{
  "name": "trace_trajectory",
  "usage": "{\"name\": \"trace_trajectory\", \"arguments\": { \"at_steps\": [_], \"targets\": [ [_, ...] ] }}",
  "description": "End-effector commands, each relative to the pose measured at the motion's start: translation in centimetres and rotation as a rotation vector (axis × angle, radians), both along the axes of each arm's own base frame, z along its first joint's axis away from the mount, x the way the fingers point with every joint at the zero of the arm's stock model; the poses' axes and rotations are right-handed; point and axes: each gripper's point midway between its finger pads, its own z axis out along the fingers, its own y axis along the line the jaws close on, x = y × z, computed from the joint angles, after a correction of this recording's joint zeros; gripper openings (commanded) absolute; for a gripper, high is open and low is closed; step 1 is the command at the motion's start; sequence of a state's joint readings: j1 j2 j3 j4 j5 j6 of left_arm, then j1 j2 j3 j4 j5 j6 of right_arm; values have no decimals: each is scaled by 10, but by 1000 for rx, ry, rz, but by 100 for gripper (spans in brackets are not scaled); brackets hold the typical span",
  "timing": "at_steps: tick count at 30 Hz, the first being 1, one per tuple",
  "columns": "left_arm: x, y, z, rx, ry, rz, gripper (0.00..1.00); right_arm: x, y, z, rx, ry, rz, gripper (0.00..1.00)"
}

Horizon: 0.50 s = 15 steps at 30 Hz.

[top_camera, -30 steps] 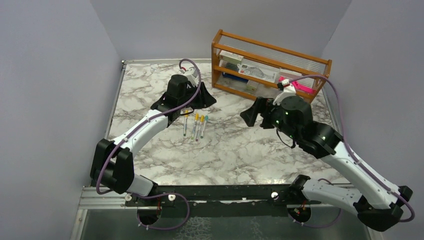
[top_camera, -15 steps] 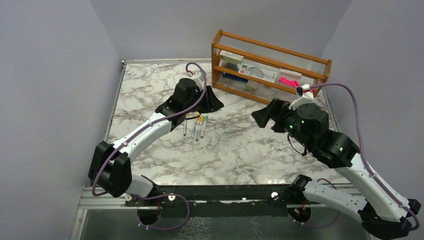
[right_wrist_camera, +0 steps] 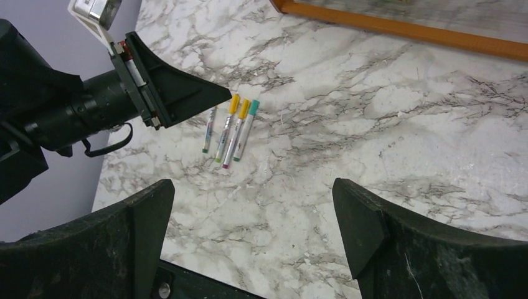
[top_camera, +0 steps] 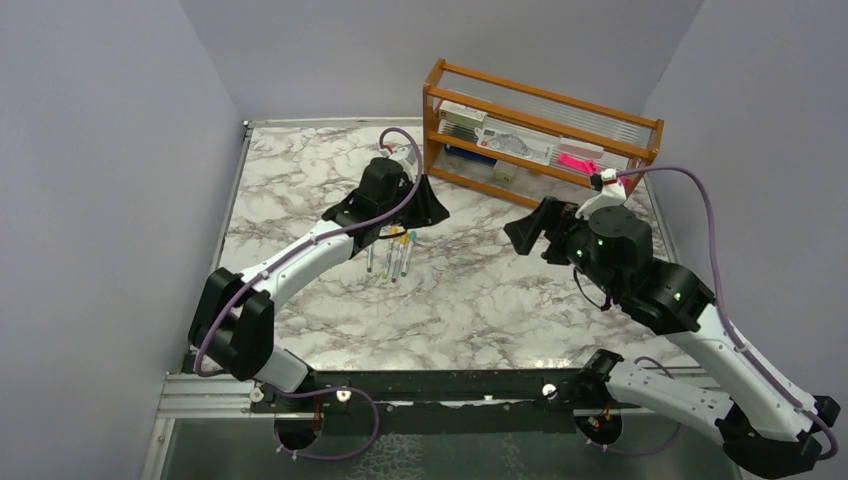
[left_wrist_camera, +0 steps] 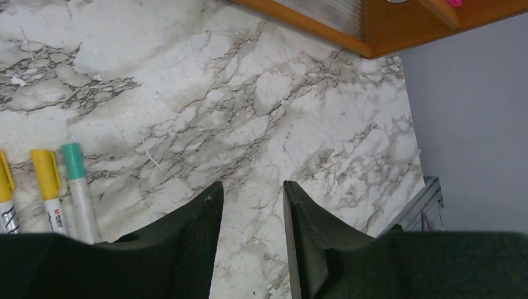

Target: Insert the pens into the pen caps

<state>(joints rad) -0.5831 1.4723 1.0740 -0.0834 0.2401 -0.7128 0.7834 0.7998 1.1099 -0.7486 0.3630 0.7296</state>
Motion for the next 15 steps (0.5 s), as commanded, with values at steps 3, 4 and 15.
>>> {"name": "trace_trajectory", "arguments": {
  "at_steps": [3,4,15],
  "targets": [
    [17,-22,16,-37,-53,-8,42,8,-3,-6,-76,-11,-15,100],
    [17,-24,16,-36,-55,-18,42,9,-4,-6,-79,-11,-20,100],
    [9,-21,23,-55,-69,-21,42,9,1,3,-54,-2,-10,100]
  ]
}}
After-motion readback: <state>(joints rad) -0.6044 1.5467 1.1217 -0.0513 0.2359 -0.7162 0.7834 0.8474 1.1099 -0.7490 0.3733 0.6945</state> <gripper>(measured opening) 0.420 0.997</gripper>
